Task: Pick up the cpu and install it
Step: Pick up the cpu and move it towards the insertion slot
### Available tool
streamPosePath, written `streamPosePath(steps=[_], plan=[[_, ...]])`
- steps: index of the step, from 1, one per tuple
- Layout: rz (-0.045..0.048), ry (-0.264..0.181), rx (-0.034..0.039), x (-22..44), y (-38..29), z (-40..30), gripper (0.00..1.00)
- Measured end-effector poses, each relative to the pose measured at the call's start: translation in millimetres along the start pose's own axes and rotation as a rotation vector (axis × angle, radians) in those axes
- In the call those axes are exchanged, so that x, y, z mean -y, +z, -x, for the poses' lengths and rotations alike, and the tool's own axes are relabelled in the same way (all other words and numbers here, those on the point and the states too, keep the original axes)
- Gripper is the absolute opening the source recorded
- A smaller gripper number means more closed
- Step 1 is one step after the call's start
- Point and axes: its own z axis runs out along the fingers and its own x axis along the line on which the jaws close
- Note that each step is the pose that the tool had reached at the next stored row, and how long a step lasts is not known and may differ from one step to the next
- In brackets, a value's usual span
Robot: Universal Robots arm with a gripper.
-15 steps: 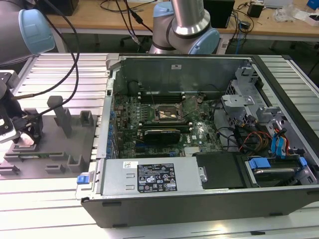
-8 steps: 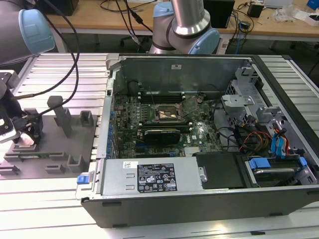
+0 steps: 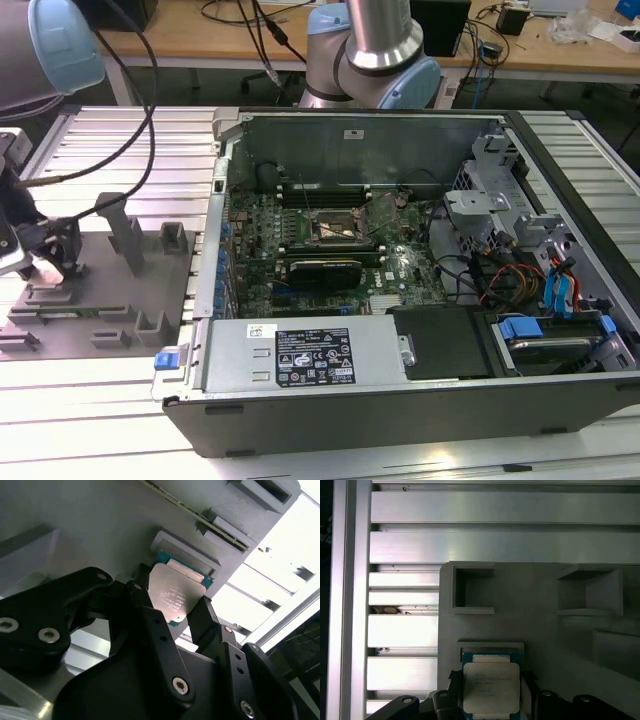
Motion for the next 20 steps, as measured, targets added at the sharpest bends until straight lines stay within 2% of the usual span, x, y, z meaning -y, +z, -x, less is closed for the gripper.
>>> streamPosePath(steps=[13, 20], plan=[[-0.0001, 0.0, 0.0001, -4.2, -36.3, 0.2, 0.55], [-0.0001, 0.0, -0.0001, -5.4, -46.3, 0.2, 0.55]])
